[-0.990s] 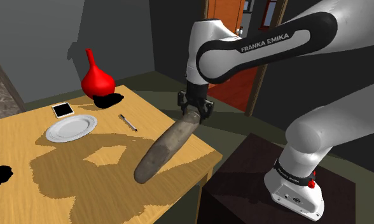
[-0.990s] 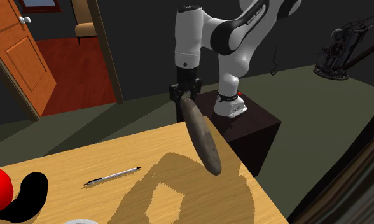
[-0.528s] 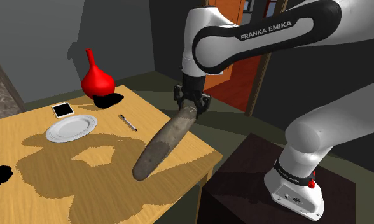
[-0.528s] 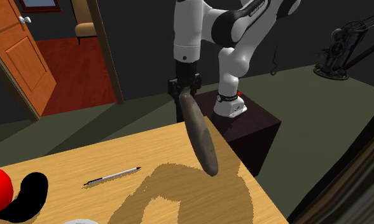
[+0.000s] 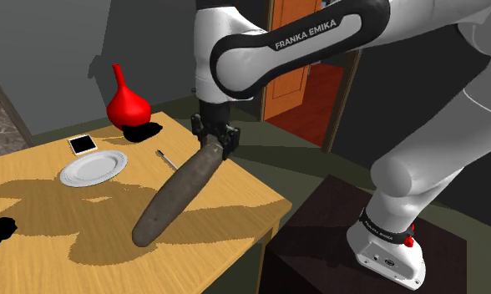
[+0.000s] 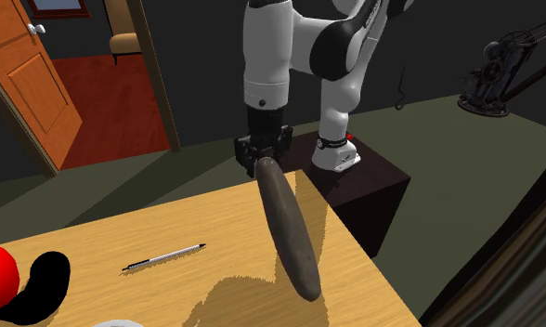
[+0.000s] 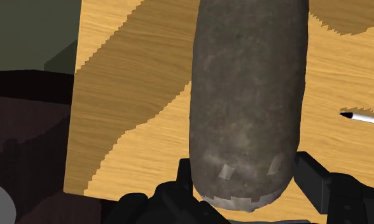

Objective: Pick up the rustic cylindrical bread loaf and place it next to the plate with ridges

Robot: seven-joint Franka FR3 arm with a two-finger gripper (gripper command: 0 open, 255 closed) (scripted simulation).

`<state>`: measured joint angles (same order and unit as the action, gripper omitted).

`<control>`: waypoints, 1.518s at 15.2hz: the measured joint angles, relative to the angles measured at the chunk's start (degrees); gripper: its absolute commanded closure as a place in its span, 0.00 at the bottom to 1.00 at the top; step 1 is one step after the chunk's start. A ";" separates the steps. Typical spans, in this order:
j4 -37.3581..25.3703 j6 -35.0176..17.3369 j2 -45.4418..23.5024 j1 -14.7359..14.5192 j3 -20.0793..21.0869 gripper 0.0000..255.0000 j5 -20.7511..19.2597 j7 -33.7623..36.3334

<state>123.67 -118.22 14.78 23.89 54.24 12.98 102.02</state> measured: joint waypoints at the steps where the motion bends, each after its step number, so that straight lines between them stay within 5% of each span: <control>1: -2.43 -0.02 -3.18 1.13 2.39 1.00 -2.64 2.74; 4: -10.09 0.60 -15.57 2.55 8.74 1.00 -14.53 12.93; 6: -15.26 2.27 -23.85 -0.41 9.37 1.00 -22.98 19.55; 9: -24.40 5.96 -34.45 -9.14 6.06 1.00 -32.57 26.47; 13: -39.48 12.41 -45.95 -21.69 0.57 1.00 -40.61 30.70; 16: -41.61 12.59 -48.34 -23.99 -0.67 1.00 -42.19 31.42; 23: -38.28 8.25 -50.03 -24.02 -1.76 1.00 -43.79 32.64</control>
<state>85.40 -109.98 -35.24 -0.12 52.48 -30.81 134.65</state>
